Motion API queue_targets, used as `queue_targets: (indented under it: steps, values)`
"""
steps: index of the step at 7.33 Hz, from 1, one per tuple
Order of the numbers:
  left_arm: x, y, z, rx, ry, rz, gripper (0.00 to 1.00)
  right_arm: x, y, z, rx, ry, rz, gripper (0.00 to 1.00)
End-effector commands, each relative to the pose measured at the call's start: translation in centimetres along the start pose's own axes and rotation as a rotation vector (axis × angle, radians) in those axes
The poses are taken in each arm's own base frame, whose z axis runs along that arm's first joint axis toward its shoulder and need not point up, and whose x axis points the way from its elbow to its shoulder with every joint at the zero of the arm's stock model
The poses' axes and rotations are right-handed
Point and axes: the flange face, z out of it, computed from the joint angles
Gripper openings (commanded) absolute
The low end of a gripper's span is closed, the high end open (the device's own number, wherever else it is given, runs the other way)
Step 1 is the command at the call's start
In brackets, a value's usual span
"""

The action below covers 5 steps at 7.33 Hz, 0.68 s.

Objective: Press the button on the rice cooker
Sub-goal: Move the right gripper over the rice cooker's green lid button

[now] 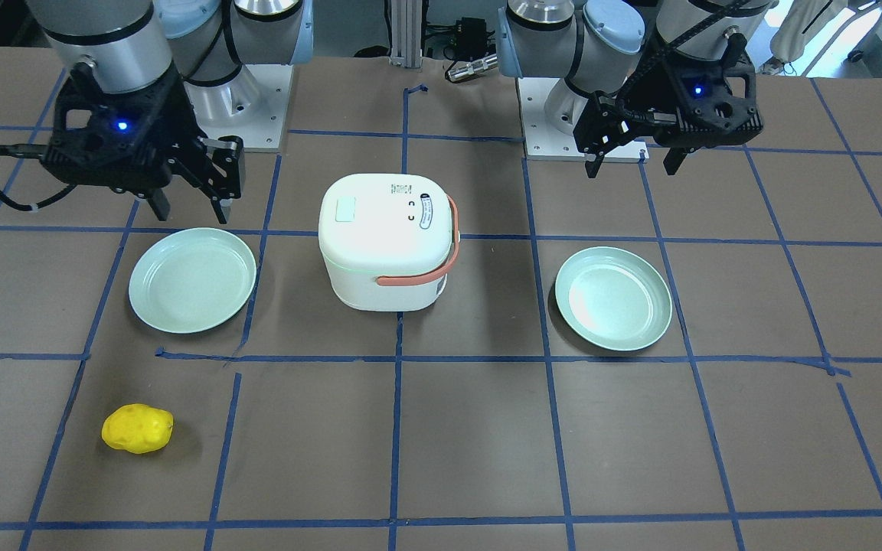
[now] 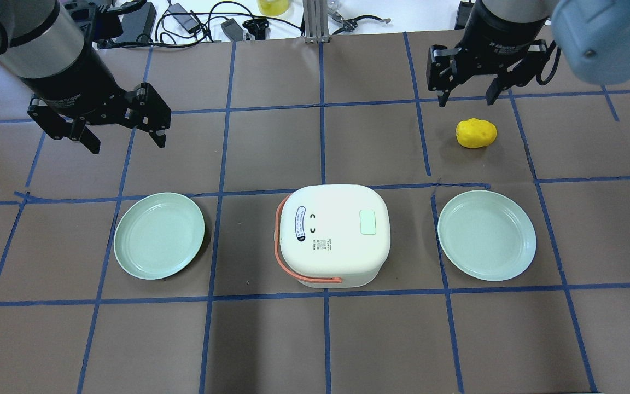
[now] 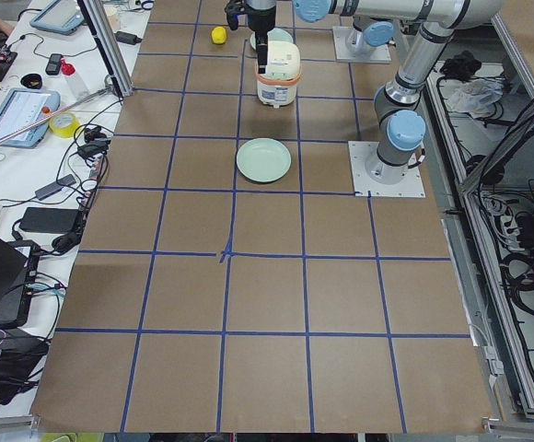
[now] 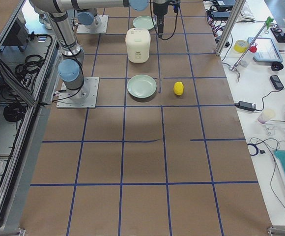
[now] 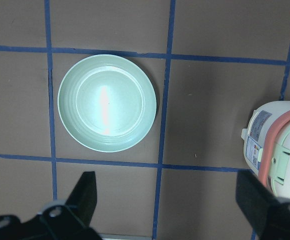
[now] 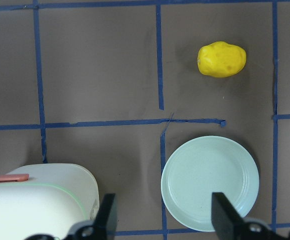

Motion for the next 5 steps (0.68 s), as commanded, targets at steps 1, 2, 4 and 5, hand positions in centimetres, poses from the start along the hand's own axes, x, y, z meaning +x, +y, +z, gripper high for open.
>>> queue_targets:
  steps: [1,2,4,5]
  values:
    - [0.0,0.0,0.0,0.0,0.0,0.0,1.0,-4.5,3.2,3.4,-0.071,0.002,0.051,0.15]
    - [0.0,0.0,0.0,0.0,0.0,0.0,1.0,-5.8,4.2,4.7,-0.095,0.009,0.078,0.12]
    - [0.0,0.0,0.0,0.0,0.0,0.0,1.0,-8.1,6.5,7.4,-0.155,-0.008,0.095,0.0]
    - [0.0,0.0,0.0,0.0,0.0,-0.002,1.0,-9.2,7.8,8.6,-0.179,0.005,0.118,0.0]
